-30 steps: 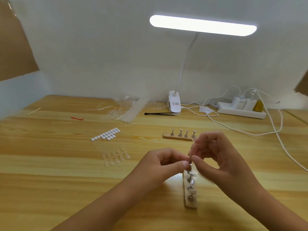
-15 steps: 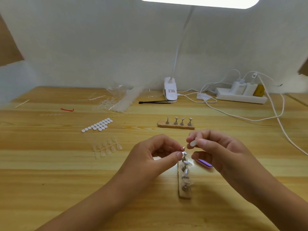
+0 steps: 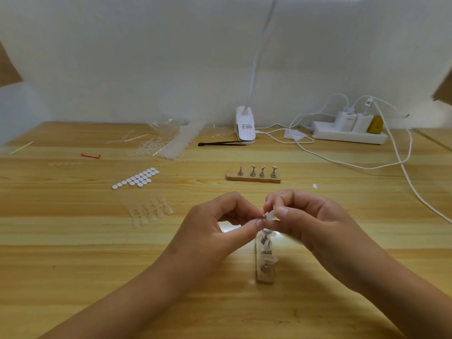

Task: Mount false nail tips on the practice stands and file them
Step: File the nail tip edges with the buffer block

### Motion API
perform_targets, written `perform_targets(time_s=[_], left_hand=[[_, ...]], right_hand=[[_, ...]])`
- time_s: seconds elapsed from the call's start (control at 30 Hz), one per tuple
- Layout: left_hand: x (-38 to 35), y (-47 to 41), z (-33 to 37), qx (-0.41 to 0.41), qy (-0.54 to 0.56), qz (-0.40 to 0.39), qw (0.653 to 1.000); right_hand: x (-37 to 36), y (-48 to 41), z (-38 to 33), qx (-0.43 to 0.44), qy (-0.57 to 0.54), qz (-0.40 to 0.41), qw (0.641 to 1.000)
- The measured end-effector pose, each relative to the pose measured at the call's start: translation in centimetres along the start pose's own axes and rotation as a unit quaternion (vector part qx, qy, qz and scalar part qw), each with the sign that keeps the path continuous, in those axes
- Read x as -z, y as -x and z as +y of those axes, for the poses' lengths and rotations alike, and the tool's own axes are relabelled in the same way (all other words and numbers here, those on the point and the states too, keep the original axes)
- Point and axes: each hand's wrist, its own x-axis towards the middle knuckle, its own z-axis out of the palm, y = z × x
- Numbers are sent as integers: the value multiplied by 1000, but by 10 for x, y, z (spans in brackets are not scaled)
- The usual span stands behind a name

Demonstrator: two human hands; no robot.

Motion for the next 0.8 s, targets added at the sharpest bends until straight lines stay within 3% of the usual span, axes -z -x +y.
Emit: perform_targets(time_s=[0.23, 0.8], left_hand=[[-1, 0, -1, -26, -8, 14, 1000], [-1, 1, 0, -37, -42, 16, 998]], right_hand=[[-4, -2, 0, -16, -99, 12, 995], [-4, -1, -1, -11, -61, 9, 998]])
